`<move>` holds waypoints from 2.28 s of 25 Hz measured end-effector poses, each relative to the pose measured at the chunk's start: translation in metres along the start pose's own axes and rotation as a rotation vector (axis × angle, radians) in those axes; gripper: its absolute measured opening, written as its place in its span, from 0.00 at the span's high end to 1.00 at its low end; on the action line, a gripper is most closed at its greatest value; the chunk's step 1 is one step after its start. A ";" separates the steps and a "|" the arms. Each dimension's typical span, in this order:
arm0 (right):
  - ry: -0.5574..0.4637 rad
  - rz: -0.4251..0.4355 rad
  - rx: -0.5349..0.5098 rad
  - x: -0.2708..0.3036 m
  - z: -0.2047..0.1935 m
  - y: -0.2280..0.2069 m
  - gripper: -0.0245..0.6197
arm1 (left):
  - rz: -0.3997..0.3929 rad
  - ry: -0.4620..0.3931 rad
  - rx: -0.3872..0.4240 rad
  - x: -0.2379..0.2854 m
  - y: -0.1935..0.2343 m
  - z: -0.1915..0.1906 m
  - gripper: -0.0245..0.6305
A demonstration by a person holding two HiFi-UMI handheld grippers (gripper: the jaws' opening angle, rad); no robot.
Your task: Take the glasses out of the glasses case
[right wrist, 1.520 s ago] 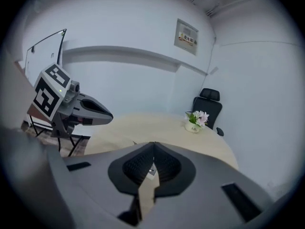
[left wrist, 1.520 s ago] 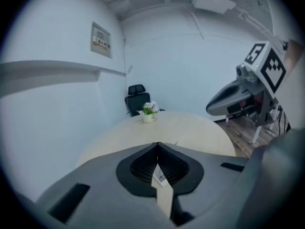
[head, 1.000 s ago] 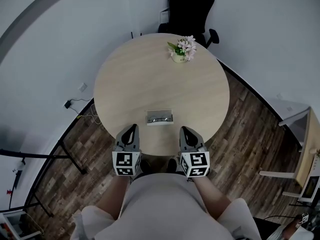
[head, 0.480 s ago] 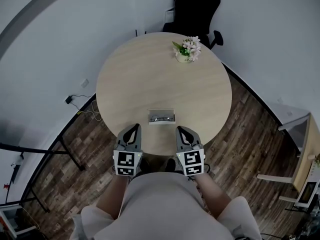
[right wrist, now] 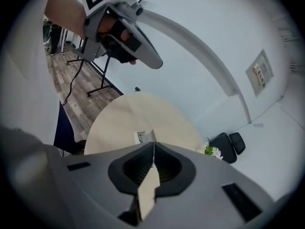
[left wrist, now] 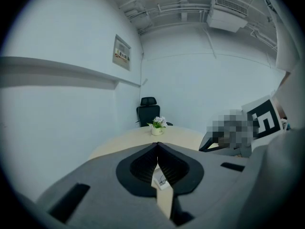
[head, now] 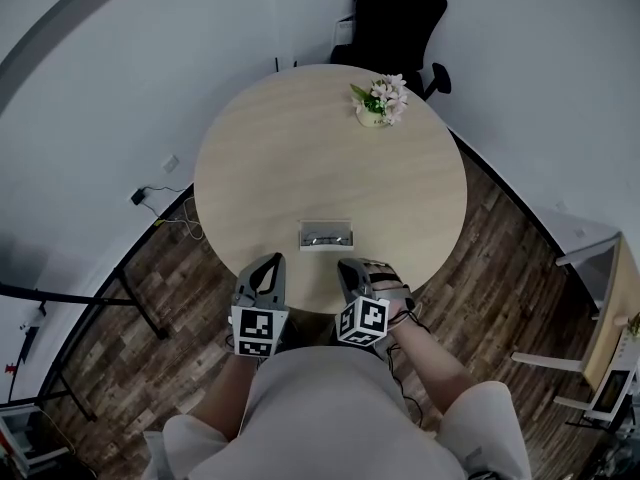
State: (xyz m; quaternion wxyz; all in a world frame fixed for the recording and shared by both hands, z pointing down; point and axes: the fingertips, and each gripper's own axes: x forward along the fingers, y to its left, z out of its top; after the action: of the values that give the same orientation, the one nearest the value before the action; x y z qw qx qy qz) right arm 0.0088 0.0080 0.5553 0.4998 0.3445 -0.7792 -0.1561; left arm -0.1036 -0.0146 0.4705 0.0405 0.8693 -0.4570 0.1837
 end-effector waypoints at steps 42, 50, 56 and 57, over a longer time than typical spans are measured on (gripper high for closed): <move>0.230 0.424 -0.200 0.198 -0.056 0.036 0.82 | 0.103 0.126 -0.115 0.012 0.057 -0.048 0.96; 0.274 0.574 -0.183 0.203 -0.057 0.042 0.85 | 0.112 0.143 -0.139 0.010 0.063 -0.058 0.96; 0.310 0.611 -0.191 0.204 -0.058 0.046 0.92 | 0.111 0.144 -0.140 0.010 0.065 -0.058 0.96; 0.304 0.602 -0.197 0.203 -0.057 0.046 0.92 | 0.111 0.145 -0.139 0.010 0.066 -0.059 0.96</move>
State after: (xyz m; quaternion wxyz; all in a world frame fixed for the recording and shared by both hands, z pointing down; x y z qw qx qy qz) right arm -0.0112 -0.0939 0.7448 0.6646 0.0685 -0.7437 -0.0231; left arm -0.1683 -0.0462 0.5222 0.1234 0.8222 -0.5121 0.2158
